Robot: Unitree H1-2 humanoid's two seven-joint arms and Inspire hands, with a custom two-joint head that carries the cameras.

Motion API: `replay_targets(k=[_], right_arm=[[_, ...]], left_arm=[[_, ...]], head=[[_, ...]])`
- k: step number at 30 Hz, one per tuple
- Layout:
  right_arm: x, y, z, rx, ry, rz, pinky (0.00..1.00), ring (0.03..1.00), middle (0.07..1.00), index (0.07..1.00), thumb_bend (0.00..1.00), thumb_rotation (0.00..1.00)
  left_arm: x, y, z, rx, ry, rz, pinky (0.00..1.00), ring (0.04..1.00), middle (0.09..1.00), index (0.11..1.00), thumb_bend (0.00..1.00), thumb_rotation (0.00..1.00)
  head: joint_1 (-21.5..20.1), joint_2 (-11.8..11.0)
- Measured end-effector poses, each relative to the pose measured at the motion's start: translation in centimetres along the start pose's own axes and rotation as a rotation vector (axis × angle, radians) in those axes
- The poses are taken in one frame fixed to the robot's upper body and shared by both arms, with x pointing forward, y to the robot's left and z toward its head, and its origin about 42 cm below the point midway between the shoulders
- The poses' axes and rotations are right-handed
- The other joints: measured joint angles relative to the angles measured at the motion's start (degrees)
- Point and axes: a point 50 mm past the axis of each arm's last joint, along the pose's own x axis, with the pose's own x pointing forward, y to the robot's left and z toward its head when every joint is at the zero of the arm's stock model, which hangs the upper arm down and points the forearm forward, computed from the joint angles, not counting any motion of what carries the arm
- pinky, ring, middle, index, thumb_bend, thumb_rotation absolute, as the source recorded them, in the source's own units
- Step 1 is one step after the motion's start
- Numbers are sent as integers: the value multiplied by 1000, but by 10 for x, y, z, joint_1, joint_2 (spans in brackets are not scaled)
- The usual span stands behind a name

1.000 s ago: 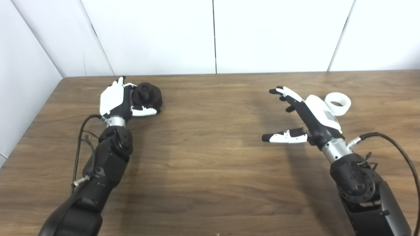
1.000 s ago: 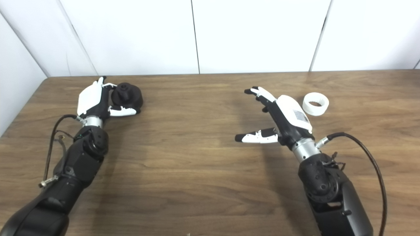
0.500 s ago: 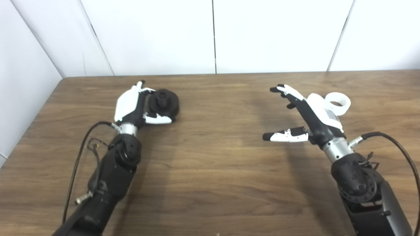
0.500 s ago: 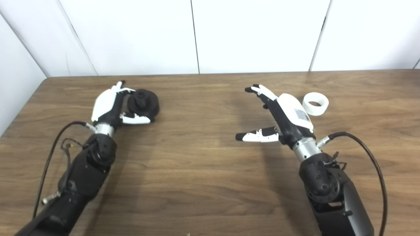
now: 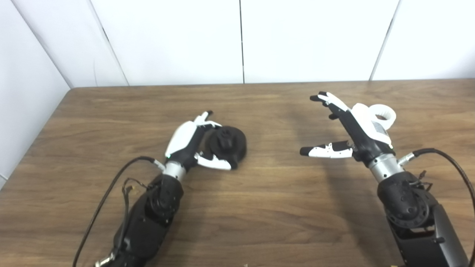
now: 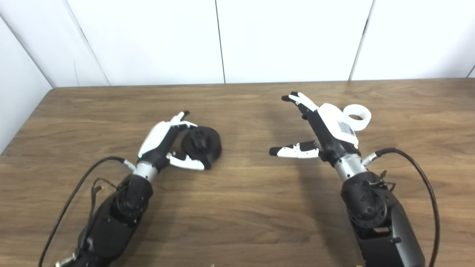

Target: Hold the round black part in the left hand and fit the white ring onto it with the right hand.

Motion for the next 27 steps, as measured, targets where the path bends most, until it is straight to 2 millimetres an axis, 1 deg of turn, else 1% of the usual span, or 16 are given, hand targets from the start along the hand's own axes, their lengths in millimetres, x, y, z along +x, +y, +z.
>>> replay_targets(k=[1,4,6,9,11,15,19,22,23,24,25,27], right_arm=[[0,-2,0,0,0,-5,751,879,937,873,873,377],[-1,-4,-2,-2,3,-9,745,873,935,875,874,389],[-1,-6,-3,-6,4,-11,745,874,936,875,875,390],[-2,-10,-5,-11,8,-19,747,877,937,874,875,393],[-2,-10,-5,-11,7,-19,749,878,937,875,873,392],[-2,-11,-4,-11,4,-21,749,873,932,873,881,408],[-3,-12,-1,-14,-3,-29,739,869,929,870,885,408],[-3,-13,0,-23,-5,-32,736,868,927,869,888,413],[-3,-13,0,-27,-4,-32,738,870,926,868,891,413],[-3,-13,0,-30,-3,-32,737,871,927,869,892,413],[-3,-12,0,-32,-2,-33,733,872,929,871,891,414],[-3,-12,1,-34,3,-35,728,871,931,875,887,419]], left_arm=[[-4,-6,5,-2,-17,-18,1000,1000,1000,624,969,312],[-9,-14,12,3,-38,-57,1000,1000,1000,632,967,316],[-13,-15,17,13,-54,-67,1000,1000,1000,637,973,322],[-16,-18,29,16,-105,-86,1000,1000,1000,636,992,332],[-16,-24,35,3,-127,-95,1000,1000,1000,634,1000,350],[-22,-40,42,-16,-155,-130,1000,1000,1000,633,999,363],[-27,-50,44,-27,-159,-160,1000,1000,1000,635,1000,371],[-27,-51,45,-25,-163,-171,1000,1000,1000,636,999,363],[-27,-51,45,-25,-164,-172,1000,1000,1000,637,997,358],[-27,-51,45,-25,-166,-173,1000,1000,1000,638,997,356],[-27,-51,45,-25,-168,-174,1000,1000,1000,639,996,357],[-27,-51,45,-23,-172,-177,1000,1000,1000,638,992,362]], head=[[0,0],[-3,1],[-8,3],[-12,4],[-15,4],[-24,9],[-31,11],[-53,11],[-74,10],[-74,10],[-96,8],[-116,6]])
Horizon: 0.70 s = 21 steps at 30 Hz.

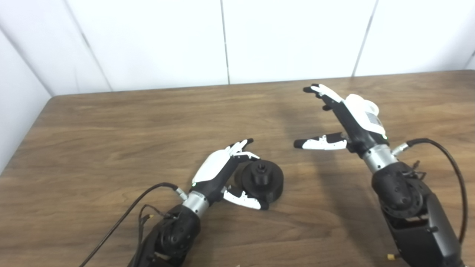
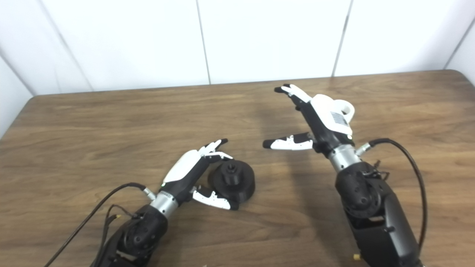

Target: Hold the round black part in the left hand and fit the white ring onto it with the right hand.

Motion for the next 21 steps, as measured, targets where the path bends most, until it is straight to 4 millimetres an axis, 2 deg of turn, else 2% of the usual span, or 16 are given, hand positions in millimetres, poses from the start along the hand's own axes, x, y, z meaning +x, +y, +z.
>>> replay_targets(k=[2,6,9,17,21], right_arm=[[0,1,0,-6,9,-4,744,882,937,882,883,430],[0,-4,-5,-25,55,-24,752,885,943,886,889,437],[-1,-15,-12,-45,81,-53,762,888,943,885,889,432],[-9,-54,-33,-132,147,-134,735,886,949,872,883,411],[-13,-74,-47,-226,183,-163,675,869,945,830,918,452]], left_arm=[[-1,2,-1,6,-8,-4,1000,1000,1000,636,990,353],[-5,7,-7,14,-5,-2,1000,1000,1000,638,975,329],[-7,8,-9,16,-4,-1,1000,1000,1000,642,974,355],[-6,8,-9,16,-5,-6,1000,1000,1000,640,974,338],[-6,8,-10,17,-6,-5,1000,1000,1000,640,978,336]], head=[[-21,-1],[-27,-2],[-27,-4],[-29,-8],[-32,-8]])
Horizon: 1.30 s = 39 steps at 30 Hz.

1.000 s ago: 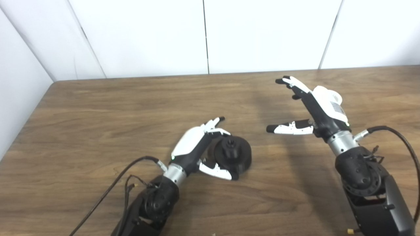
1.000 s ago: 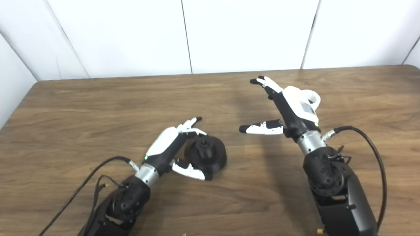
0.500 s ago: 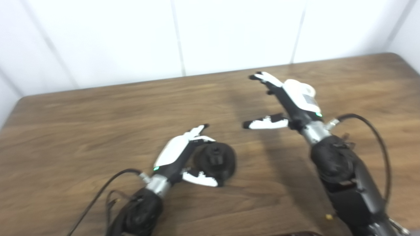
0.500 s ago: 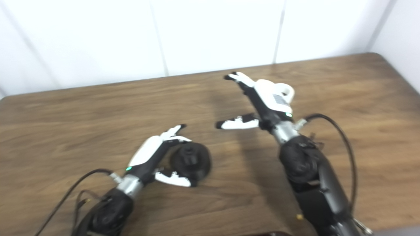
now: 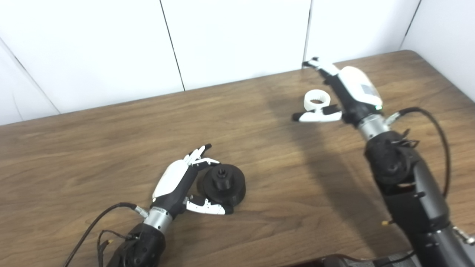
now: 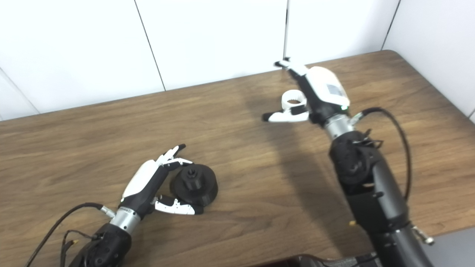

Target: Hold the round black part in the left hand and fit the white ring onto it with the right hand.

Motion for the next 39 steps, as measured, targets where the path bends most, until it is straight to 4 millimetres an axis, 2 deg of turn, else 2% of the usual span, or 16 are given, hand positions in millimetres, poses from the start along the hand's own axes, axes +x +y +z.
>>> replay_targets(k=[5,10,18,20,23,28,33,39], right_arm=[[9,-10,-14,-95,52,1,668,879,947,809,941,451],[20,-20,-11,-107,39,-21,667,869,940,817,933,447],[21,-19,-10,-97,34,-18,711,885,945,825,940,458],[22,-18,-8,-103,31,-10,750,906,960,836,934,489],[28,-14,-10,-139,57,57,817,947,989,861,949,553],[45,-10,-11,-176,103,176,871,988,1000,891,1000,652],[64,4,-20,-228,148,310,836,970,1000,882,1000,669],[76,22,-29,-270,188,395,825,969,1000,882,1000,652]], left_arm=[[0,0,0,0,0,0,1000,1000,1000,642,983,332],[1,-1,1,29,1,-5,1000,1000,1000,667,993,321],[7,0,0,49,5,-10,1000,1000,1000,665,1000,335],[8,-1,-2,51,7,-9,1000,1000,1000,665,1000,337],[8,-1,-2,51,8,-8,1000,1000,1000,664,1000,338],[8,-1,-2,51,6,-8,1000,1000,1000,662,1000,343],[8,-1,-2,51,5,-11,1000,1000,1000,661,1000,351],[8,-1,-2,51,7,-12,1000,1000,1000,661,1000,341]], head=[[-3,-2],[-1,1],[0,-3],[0,-3],[2,-3],[3,-3],[7,-2],[10,0]])
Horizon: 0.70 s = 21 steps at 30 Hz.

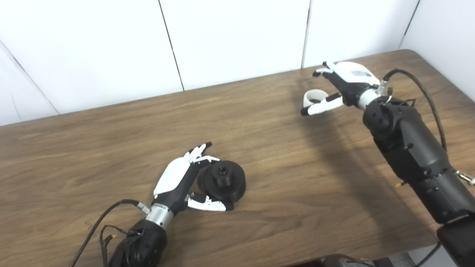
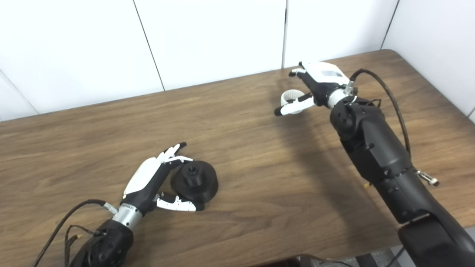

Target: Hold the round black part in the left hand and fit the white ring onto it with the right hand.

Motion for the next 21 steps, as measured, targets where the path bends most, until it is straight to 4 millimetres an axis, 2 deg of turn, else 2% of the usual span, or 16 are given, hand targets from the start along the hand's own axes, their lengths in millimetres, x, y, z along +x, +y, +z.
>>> replay_targets(k=[8,21], right_arm=[[14,9,-4,-15,32,53,857,979,1000,885,1000,603],[25,22,-17,-40,71,81,836,957,996,873,974,524]], left_arm=[[0,1,1,0,0,-2,1000,1000,1000,658,1000,338],[-1,3,1,5,-4,-11,1000,1000,1000,654,998,342]], head=[[6,1],[11,3]])
